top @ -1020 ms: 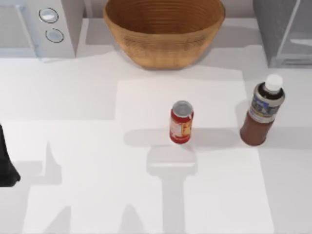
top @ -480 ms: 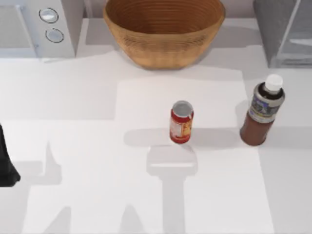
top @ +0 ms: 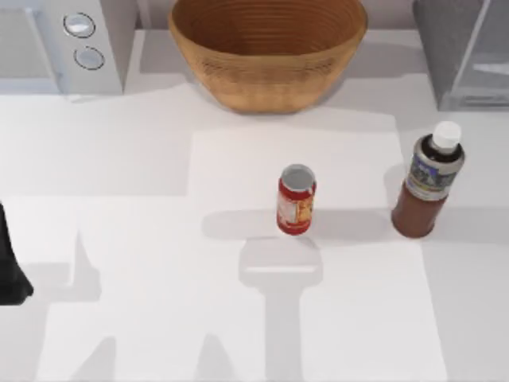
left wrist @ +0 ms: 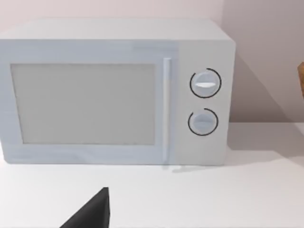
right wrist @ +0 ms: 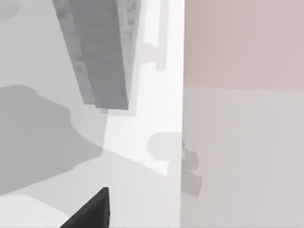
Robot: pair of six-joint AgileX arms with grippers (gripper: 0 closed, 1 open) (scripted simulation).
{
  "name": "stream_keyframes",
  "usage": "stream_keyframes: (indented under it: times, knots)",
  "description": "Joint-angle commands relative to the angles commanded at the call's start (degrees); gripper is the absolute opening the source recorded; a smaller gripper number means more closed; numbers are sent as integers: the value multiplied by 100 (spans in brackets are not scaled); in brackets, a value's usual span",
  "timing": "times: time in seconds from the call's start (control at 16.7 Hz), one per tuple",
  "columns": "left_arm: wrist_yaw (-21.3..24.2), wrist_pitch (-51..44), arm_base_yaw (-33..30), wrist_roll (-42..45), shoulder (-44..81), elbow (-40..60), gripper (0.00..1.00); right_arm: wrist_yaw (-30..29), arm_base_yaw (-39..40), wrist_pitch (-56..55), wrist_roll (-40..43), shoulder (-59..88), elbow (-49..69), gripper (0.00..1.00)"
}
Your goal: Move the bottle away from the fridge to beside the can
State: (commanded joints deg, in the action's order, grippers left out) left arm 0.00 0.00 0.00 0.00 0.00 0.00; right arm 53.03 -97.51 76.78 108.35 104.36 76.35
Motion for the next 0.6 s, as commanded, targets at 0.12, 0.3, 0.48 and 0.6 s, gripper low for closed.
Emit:
stream_keyframes:
  times: [0.12, 0.3, 0.48, 0.6]
  knots:
    - [0, 0, 0, 0, 0, 0, 100, -106, 476, -642, -774, 7, -8, 100]
    - [0, 0, 0, 0, 0, 0, 100, -308, 1344, -1809, -2250, 28, -31, 100]
    - [0, 0, 0, 0, 0, 0, 100, -527, 2285, -3082, -3890, 53, -72, 100]
    - [0, 0, 0, 0, 0, 0, 100, -661, 2897, -3918, -4929, 66, -104, 100]
